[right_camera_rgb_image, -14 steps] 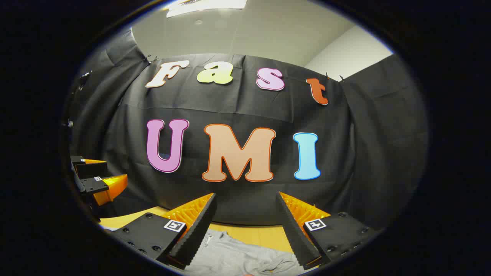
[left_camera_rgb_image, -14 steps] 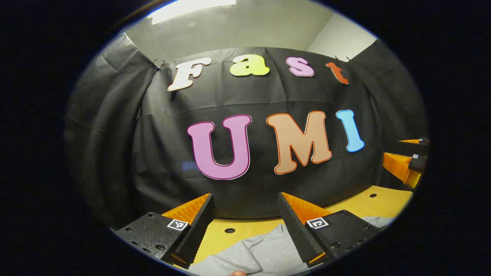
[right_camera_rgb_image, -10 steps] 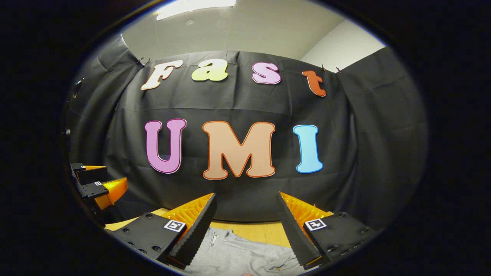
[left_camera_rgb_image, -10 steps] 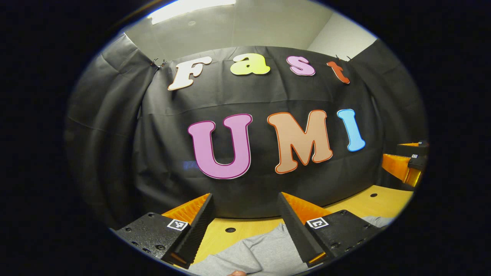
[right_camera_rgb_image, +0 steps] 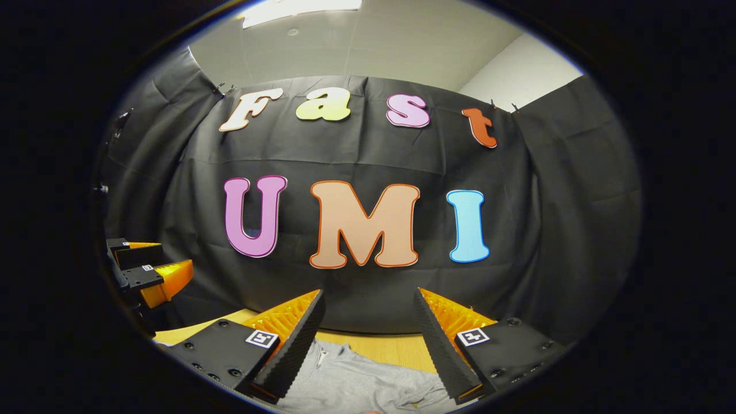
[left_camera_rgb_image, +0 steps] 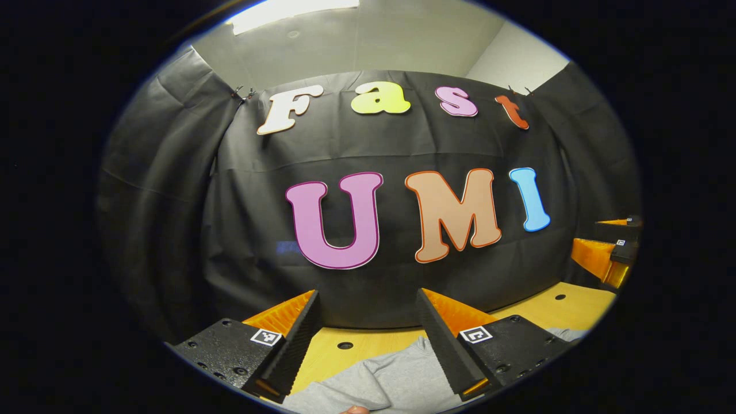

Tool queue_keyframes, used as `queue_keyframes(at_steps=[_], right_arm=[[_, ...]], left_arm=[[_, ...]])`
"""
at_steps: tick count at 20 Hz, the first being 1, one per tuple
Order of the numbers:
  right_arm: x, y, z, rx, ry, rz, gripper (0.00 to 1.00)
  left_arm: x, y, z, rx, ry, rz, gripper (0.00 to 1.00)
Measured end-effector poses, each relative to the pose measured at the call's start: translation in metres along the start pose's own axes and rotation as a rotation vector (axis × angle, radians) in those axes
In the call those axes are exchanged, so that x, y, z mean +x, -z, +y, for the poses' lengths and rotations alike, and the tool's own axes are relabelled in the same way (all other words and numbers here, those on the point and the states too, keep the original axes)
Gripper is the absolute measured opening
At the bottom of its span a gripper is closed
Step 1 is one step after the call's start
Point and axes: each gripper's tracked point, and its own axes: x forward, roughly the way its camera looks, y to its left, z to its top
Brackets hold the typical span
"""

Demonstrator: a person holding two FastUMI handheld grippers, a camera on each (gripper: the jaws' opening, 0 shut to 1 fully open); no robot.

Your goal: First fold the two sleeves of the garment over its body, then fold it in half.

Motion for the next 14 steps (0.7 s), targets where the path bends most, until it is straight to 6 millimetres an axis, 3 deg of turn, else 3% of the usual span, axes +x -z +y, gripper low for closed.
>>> queue_keyframes(at_steps=[11,12,14], right_arm=[[0.006,0.008,-0.004,-0.023,-0.012,0.009,0.97],[0.007,0.009,-0.006,-0.031,-0.013,0.012,0.97],[0.008,0.014,-0.013,-0.057,-0.010,0.023,0.97]], left_arm=[[0.001,0.005,0.007,-0.002,-0.022,0.006,0.96],[0.002,0.004,0.007,-0.001,-0.022,0.006,0.99],[0.002,0.006,0.007,0.001,-0.022,0.007,0.96]])
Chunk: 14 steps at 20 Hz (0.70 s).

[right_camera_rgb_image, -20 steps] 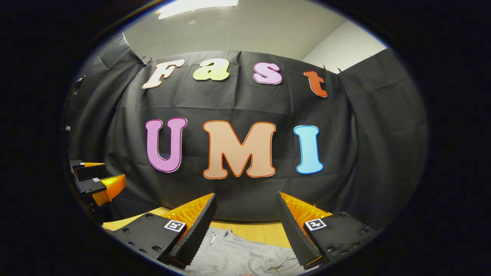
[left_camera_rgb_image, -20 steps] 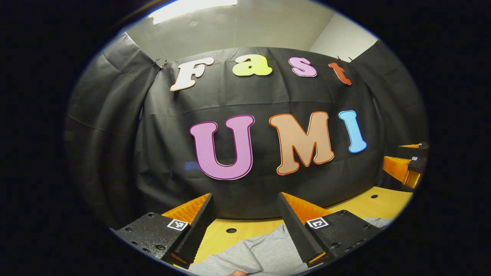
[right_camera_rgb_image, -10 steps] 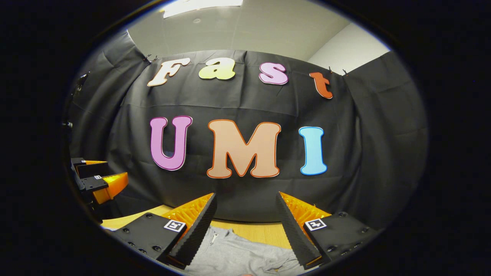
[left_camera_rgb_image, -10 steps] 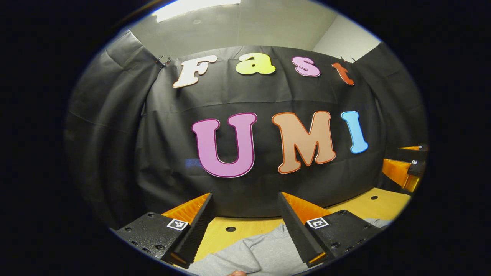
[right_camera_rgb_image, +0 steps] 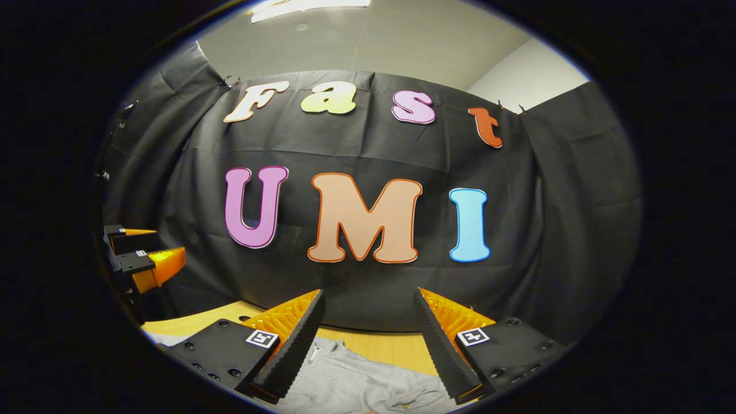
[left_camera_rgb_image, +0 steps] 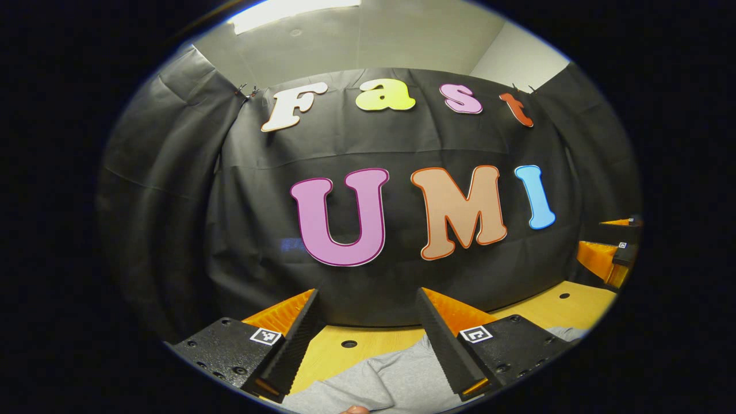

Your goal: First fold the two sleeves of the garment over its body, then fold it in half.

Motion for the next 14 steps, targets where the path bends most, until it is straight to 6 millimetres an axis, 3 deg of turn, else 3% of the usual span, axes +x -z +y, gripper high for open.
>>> queue_keyframes(at_steps=[4,11,14], right_arm=[[-0.003,0.012,-0.012,-0.017,-0.012,0.035,0.97],[-0.009,0.034,-0.063,-0.061,0.054,0.096,0.97],[-0.014,0.055,-0.084,-0.096,0.072,0.146,0.97]], left_arm=[[0.003,0.000,-0.001,-0.001,-0.001,-0.001,0.96],[0.004,0.005,-0.003,-0.008,0.001,0.004,0.96],[0.005,0.006,-0.006,-0.011,0.008,0.009,0.99]])
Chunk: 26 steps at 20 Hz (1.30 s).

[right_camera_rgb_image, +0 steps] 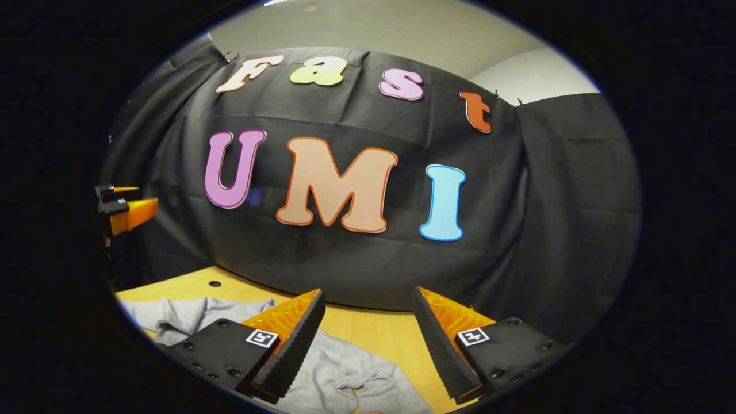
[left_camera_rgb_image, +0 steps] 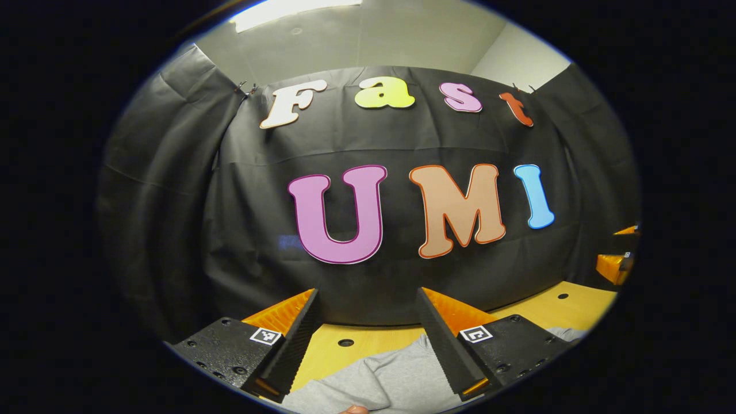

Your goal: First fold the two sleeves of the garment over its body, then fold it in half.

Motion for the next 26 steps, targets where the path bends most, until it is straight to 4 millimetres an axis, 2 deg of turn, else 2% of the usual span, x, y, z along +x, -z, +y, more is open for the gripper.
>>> queue_keyframes(at_steps=[1,2,6,8,10,14,21,26], right_arm=[[-0.001,0.009,-0.007,-0.006,0.005,0.020,0.98],[-0.003,0.017,-0.013,-0.007,0.012,0.042,0.97],[-0.015,0.054,-0.046,0.008,0.059,0.136,0.97],[-0.021,0.071,-0.061,0.009,0.082,0.180,0.97],[-0.027,0.089,-0.074,-0.006,0.095,0.228,0.97],[-0.044,0.124,-0.097,-0.036,0.116,0.316,0.98],[-0.075,0.194,-0.123,-0.044,0.105,0.500,0.98],[-0.109,0.252,-0.125,-0.017,0.077,0.663,0.98]], left_arm=[[0.000,0.001,-0.001,-0.001,0.002,0.002,0.99],[0.000,0.001,-0.002,-0.003,0.003,0.003,0.93],[0.002,0.003,-0.007,-0.007,0.012,0.008,0.96],[0.002,0.005,-0.010,-0.009,0.017,0.011,0.93],[0.004,0.005,-0.015,-0.010,0.026,0.012,0.96],[0.006,0.006,-0.025,-0.015,0.046,0.013,0.96],[0.007,0.009,-0.034,-0.016,0.064,0.022,0.96],[0.007,0.009,-0.041,-0.018,0.077,0.024,0.96]])
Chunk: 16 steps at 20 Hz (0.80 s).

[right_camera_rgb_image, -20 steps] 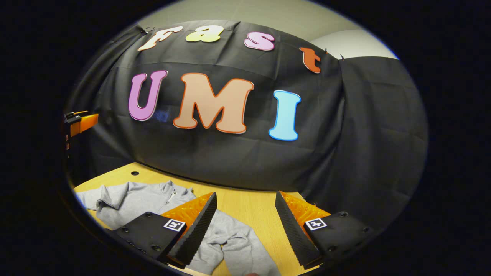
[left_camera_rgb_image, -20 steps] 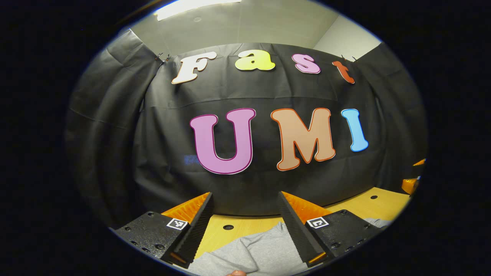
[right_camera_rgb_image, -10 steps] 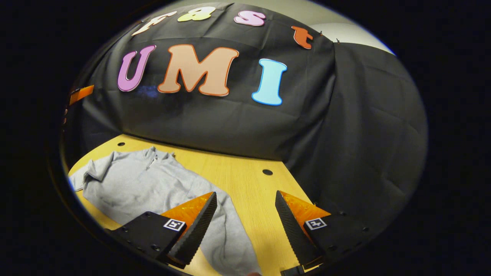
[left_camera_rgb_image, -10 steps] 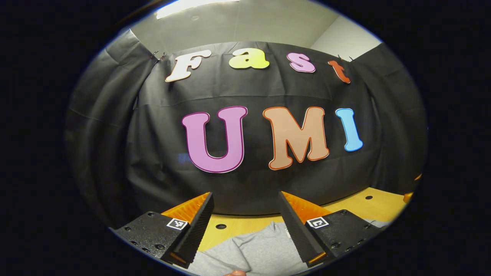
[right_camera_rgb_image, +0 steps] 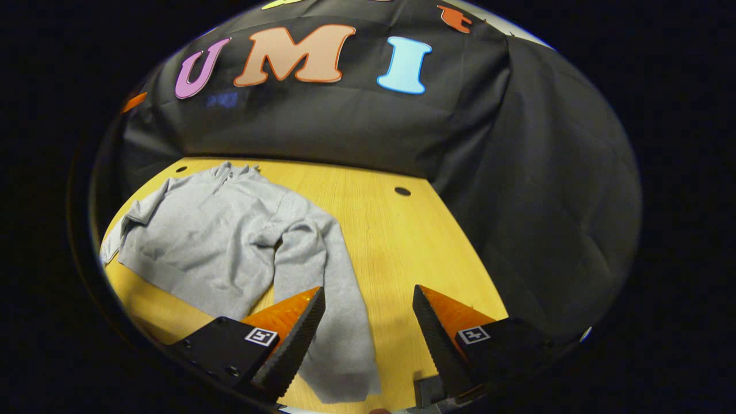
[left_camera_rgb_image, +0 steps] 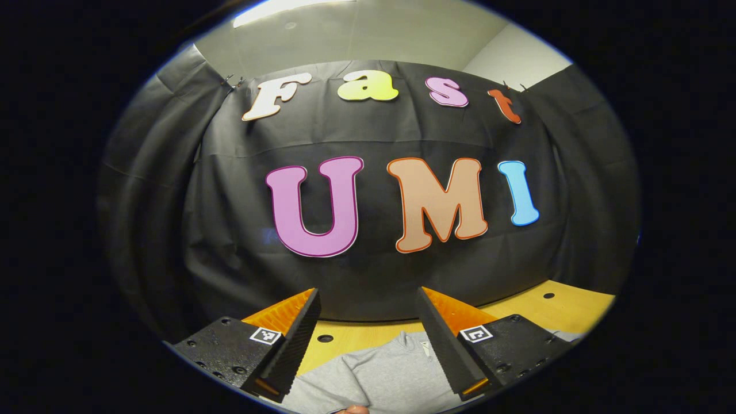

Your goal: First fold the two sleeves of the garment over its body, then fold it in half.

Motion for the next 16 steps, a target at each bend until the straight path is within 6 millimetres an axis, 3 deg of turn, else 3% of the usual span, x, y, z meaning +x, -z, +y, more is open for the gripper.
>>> queue_keyframes(at_steps=[9,12,16], right_arm=[[0.003,0.080,0.002,0.053,-0.043,0.214,0.99],[-0.001,0.100,0.006,0.094,-0.067,0.276,0.99],[-0.002,0.118,0.008,0.112,-0.082,0.334,0.99]], left_arm=[[0.002,0.006,-0.012,-0.014,0.020,0.016,0.96],[0.003,0.007,-0.012,-0.013,0.018,0.016,0.99],[0.003,0.008,-0.012,-0.011,0.016,0.020,0.96]])
